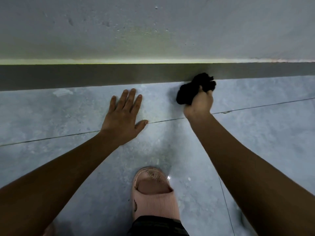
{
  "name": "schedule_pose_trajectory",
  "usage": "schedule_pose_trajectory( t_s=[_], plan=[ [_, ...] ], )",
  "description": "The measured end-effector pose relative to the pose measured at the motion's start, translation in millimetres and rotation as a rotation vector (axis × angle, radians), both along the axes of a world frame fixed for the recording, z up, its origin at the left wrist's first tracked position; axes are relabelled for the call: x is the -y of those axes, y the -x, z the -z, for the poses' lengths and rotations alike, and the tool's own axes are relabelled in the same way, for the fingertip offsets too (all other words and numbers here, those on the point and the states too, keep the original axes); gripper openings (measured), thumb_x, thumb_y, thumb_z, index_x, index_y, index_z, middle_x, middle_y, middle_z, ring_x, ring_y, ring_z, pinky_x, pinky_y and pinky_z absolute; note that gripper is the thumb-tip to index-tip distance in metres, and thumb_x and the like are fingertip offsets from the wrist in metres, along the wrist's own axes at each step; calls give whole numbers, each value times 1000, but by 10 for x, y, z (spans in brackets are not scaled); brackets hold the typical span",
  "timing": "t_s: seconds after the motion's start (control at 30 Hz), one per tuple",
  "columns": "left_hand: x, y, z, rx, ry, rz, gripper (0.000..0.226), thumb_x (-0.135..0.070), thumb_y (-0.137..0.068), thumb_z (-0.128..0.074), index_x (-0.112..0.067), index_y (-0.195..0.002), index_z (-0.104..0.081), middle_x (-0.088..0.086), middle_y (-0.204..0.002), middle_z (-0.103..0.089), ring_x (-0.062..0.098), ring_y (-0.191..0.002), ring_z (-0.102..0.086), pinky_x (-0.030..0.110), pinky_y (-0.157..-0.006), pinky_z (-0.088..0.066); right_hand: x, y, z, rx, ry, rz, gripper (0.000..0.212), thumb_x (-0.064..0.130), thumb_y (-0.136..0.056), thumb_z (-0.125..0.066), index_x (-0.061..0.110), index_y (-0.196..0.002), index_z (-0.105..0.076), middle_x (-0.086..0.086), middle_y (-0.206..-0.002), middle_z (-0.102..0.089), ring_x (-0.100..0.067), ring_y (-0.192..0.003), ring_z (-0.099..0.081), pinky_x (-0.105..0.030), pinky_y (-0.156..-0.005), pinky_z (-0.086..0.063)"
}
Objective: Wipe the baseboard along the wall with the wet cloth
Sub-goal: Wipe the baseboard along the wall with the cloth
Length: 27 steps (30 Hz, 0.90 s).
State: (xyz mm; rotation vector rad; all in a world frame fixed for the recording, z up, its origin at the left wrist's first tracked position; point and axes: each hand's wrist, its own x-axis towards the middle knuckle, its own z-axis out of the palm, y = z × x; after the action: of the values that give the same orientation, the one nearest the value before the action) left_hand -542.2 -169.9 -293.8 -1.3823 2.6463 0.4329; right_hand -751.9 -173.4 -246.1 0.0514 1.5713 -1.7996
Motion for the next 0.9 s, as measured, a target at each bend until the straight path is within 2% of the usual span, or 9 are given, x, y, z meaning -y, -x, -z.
schedule_pose_trajectory(
  t_s=[0.07,0.2,0.27,0.33,0.4,0.5,0.63,0.8,0.9],
  plan=[
    [-1,-9,-8,5,5,4,80,-61,-91,-16,-15,-150,12,11,-158,18,28,-146,16,46,-117,6,126,-198,-58,100,-15,-80,42,4,-101,-38,13,-142,-41,-3,-110,-55,-18,-93,-57,-33,-95,-45],
    [-13,-7,-12,4,5,-2,79,-60,-91,-16,-15,-150,12,11,-158,18,27,-146,16,46,-117,6,319,-399,-167,92,-120,-251,45,7,-99,-47,7,-143,-38,-11,-136,-51,-25,-120,-53,-39,-106,-41],
    [-11,-10,-9,-8,0,-4,79,-60,-91,-17,-15,-150,11,10,-159,18,27,-146,16,46,-118,6,392,-343,-255,-8,-146,-211,48,-1,-95,-49,2,-142,-36,-14,-137,-50,-25,-118,-54,-37,-106,-40],
    [-6,-17,-6,-11,-3,0,79,-60,-91,-17,-15,-150,11,10,-159,17,27,-146,16,47,-118,6,412,-189,-342,-98,-143,-117,52,-8,-94,-45,1,-143,-32,-15,-136,-49,-22,-109,-54,-26,-98,-39],
    [-1,-23,-5,-5,-3,4,79,-60,-91,-17,-15,-150,11,10,-159,18,27,-146,16,47,-118,6,404,-43,-369,-147,-198,-93,52,-8,-95,-40,3,-145,-31,-13,-136,-48,-23,-108,-54,-27,-92,-42],
    [-4,-16,-4,-7,4,8,79,-60,-91,-17,-15,-150,11,11,-159,18,28,-146,16,47,-117,6,365,-71,-358,-132,-356,-205,43,-4,-96,-36,1,-138,-38,-13,-131,-51,-23,-101,-53,-29,-91,-43],
    [-10,-16,11,-12,13,2,80,-60,-91,-18,-15,-150,10,11,-159,17,27,-146,15,47,-117,6,386,-340,-349,-151,-463,-354,40,-4,-93,-37,-1,-133,-42,-14,-129,-51,-29,-110,-53,-31,-87,-44],
    [-12,-18,5,-1,8,2,80,-60,-90,-15,-15,-150,12,10,-159,18,27,-146,16,46,-117,6,396,-314,-421,-227,-463,-383,13,-3,-93,-39,8,-100,-42,-8,-97,-51,-18,-83,-50,-29,-78,-44],
    [-13,-27,-3,2,2,6,79,-60,-91,-16,-15,-150,12,10,-158,18,27,-146,16,46,-117,6,462,-100,-410,-296,-486,-296,13,2,-94,-37,10,-104,-41,-7,-111,-39,-18,-91,-44,-24,-71,-42]
  ],
)
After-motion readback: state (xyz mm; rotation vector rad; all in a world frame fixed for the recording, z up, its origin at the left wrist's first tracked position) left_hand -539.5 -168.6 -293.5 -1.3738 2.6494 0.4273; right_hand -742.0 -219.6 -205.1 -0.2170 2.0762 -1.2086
